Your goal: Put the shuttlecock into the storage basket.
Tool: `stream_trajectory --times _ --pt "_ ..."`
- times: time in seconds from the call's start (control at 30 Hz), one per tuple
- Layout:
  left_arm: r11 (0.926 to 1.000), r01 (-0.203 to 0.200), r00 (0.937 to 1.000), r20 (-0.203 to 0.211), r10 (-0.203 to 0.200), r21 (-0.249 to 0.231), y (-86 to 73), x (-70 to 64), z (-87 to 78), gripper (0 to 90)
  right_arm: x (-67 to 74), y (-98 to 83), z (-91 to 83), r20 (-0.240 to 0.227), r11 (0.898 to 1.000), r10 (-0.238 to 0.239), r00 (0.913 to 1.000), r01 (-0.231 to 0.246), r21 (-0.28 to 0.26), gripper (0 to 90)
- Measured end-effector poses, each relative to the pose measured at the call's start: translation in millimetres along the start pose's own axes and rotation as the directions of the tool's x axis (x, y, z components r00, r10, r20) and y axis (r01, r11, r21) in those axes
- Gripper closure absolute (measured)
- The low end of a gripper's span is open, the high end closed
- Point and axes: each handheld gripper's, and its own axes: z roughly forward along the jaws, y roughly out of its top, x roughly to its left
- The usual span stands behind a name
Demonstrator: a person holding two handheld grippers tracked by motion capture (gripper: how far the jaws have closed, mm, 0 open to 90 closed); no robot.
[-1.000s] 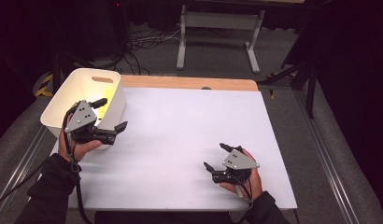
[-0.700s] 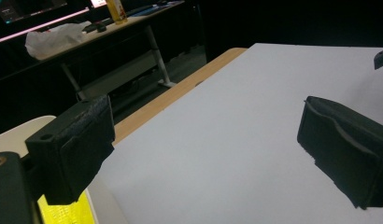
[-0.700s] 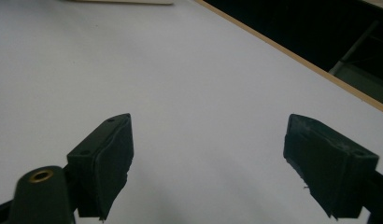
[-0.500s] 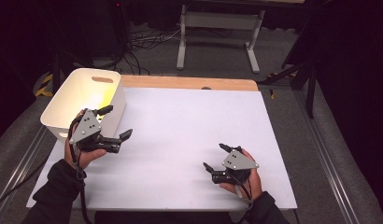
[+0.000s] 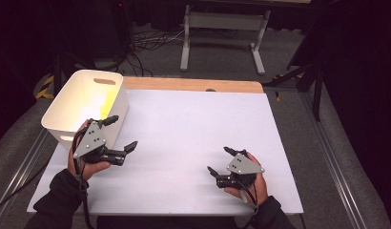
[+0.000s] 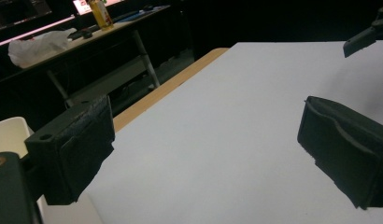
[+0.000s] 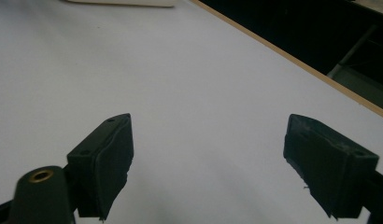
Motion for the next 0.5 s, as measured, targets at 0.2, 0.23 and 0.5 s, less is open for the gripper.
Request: stream_trajectory --times 0.2,0.23,0.5 --pt "0.9997 -0.022 0.9998 0.003 0.022 0.006 -5.9 -5.7 -0.1 4.5 1.2 0.4 0.2 -0.002 1.000 -0.003 1.0000 0.003 0.000 17.0" --pt "0.9997 -0.022 0.9998 0.003 0.022 0.006 -5.9 -5.7 -0.1 4.5 1.2 0.4 0.2 -0.002 1.000 -0.003 1.0000 0.003 0.000 17.0" --pt "0.9977 -0.059 0.9980 0.028 0.058 0.035 -16.0 -17.5 4.4 4.4 2.7 0.2 1.4 -0.005 1.000 -0.006 1.0000 0.006 0.004 17.0"
